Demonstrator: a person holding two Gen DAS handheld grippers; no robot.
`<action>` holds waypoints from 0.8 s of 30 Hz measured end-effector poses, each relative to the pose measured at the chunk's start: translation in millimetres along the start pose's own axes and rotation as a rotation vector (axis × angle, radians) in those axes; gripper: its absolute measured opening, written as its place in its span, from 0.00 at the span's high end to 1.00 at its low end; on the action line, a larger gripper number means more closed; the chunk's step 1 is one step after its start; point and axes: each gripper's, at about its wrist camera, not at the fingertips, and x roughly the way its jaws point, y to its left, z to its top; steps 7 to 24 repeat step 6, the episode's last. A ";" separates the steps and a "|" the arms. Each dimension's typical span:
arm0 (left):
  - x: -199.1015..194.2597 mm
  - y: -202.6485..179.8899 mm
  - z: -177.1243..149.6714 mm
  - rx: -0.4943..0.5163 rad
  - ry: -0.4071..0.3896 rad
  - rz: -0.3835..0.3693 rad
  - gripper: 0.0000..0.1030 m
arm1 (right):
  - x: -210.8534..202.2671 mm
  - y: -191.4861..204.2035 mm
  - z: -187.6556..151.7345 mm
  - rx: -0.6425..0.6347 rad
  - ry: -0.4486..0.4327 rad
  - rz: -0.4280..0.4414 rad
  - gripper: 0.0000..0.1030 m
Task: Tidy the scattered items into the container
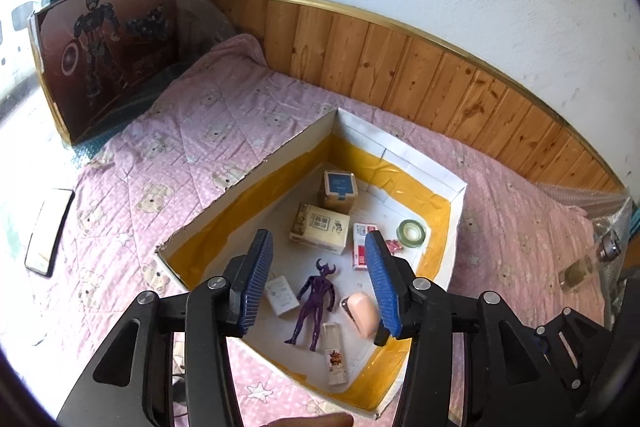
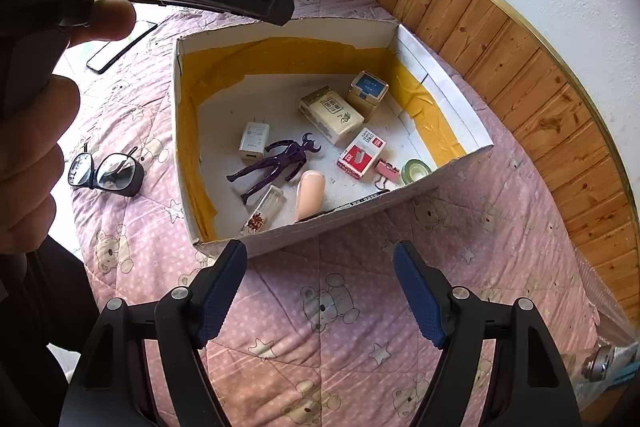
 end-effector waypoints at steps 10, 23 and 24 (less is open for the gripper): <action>-9.3 2.7 -6.2 0.008 -0.020 0.022 0.51 | -2.8 8.2 -8.1 0.001 0.000 0.001 0.26; -9.3 2.7 -6.2 0.008 -0.020 0.022 0.51 | -2.8 8.2 -8.1 0.001 0.000 0.001 0.26; -9.3 2.7 -6.2 0.008 -0.020 0.022 0.51 | -2.8 8.2 -8.1 0.001 0.000 0.001 0.26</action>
